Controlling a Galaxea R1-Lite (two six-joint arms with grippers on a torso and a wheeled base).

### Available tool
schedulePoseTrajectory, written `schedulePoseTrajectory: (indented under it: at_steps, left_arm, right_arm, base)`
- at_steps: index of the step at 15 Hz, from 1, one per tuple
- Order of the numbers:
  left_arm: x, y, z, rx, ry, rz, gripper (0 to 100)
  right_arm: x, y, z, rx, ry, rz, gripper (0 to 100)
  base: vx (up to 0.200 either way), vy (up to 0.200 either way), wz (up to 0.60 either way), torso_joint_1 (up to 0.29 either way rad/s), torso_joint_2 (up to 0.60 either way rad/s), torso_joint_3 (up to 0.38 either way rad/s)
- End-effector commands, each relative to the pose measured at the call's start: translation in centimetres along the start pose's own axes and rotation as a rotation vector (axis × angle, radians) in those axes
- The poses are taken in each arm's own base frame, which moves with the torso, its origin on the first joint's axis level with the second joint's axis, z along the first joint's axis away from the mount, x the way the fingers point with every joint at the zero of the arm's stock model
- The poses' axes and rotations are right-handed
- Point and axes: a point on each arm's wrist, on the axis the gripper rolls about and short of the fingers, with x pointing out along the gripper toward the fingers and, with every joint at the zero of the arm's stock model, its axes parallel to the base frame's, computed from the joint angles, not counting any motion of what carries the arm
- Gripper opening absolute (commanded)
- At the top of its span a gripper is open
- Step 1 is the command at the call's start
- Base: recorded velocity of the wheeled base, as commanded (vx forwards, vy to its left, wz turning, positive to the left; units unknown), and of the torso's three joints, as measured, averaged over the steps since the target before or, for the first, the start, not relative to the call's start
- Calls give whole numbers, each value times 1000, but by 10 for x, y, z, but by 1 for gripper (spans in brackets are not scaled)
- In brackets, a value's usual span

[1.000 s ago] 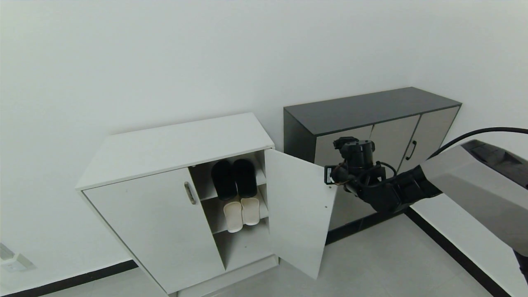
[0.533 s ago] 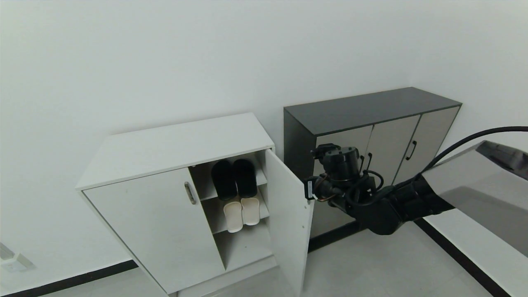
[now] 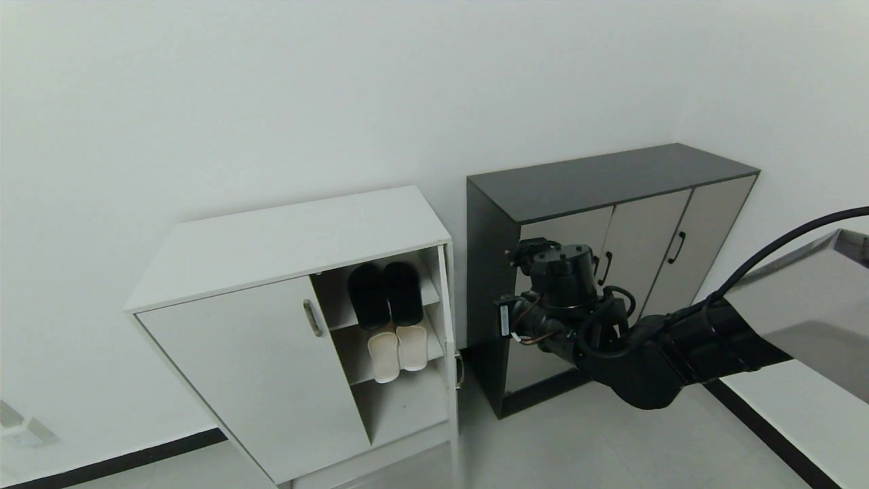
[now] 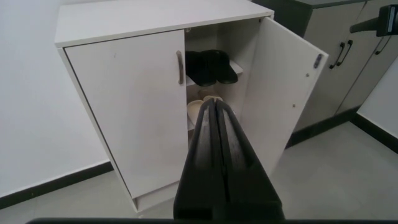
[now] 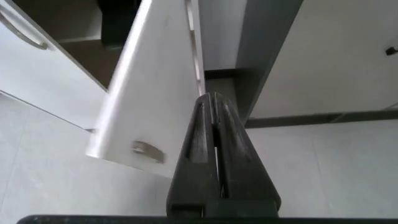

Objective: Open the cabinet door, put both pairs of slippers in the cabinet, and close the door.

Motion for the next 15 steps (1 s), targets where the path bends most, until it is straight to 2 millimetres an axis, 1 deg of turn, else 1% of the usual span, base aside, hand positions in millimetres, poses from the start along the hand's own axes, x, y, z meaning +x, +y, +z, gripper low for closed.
schedulePoseTrajectory:
  at_steps: [1,2,6,7,9,12,15]
  left_arm:
    - [0,0,0,0,0,0,0]
    - [0,0,0,0,0,0,0]
    - [0,0,0,0,0,0,0]
    - [0,0,0,0,0,0,0]
    - [0,0,0,0,0,0,0]
    - [0,0,0,1,0,0,0]
    - [0,0,0,0,0,2,0]
  right_arm:
    - [-7,1,1,-5,-2,5,0]
    - [-11,0,2,-5,-1,6,0]
    - [-17,0,-8,-23,15,11,0]
    - [-20,2,-13,-30,30,20,0]
    - [-23,1,-16,-40,43,27,0]
    - [-25,2,-14,-44,44,83,0]
    - [-26,1,-18,-47,58,93,0]
  base:
    - [0,0,0,0,0,0]
    - [0,0,0,0,0,0]
    - [0,0,0,0,0,0]
    - [0,0,600,-7,2,-2]
    - [0,0,600,0,2,2]
    - [0,0,600,4,6,-1]
    - [0,0,600,-6,-1,4]
